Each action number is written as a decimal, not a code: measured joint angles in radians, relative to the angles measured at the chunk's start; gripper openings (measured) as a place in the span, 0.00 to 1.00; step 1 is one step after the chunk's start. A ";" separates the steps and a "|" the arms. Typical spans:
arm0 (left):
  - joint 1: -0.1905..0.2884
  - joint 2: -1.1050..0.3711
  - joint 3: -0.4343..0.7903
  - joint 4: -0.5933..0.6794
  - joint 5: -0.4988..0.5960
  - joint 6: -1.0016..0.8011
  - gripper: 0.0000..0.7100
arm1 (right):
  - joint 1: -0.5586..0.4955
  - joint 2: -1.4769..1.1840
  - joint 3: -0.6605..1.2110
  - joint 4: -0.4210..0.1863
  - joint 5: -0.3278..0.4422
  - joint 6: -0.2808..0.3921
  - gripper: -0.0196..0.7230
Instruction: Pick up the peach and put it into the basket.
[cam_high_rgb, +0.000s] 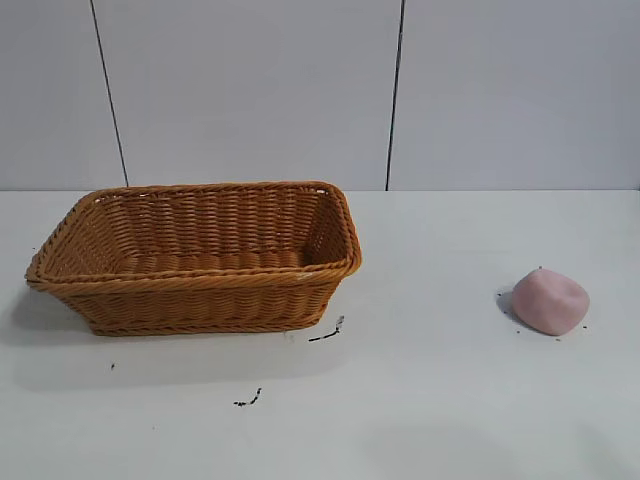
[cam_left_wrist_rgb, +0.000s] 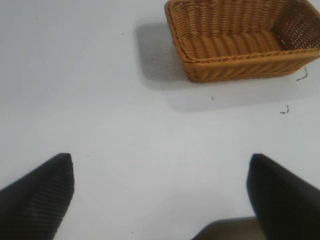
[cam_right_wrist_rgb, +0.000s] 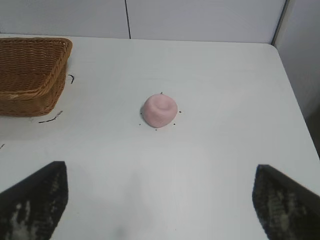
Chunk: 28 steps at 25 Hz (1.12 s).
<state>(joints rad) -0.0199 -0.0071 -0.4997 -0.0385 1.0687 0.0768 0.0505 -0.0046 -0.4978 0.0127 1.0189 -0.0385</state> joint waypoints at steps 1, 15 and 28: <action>0.000 0.000 0.000 0.000 0.000 0.000 0.97 | 0.000 0.000 0.000 0.000 0.000 0.000 0.95; 0.000 0.000 0.000 0.000 0.000 0.000 0.97 | 0.000 0.176 -0.082 -0.004 -0.046 0.000 0.95; 0.000 0.000 0.000 0.000 0.000 0.000 0.97 | 0.000 1.114 -0.406 -0.003 -0.096 0.000 0.95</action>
<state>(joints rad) -0.0199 -0.0071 -0.4997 -0.0385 1.0687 0.0768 0.0505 1.1097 -0.9040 0.0092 0.9233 -0.0385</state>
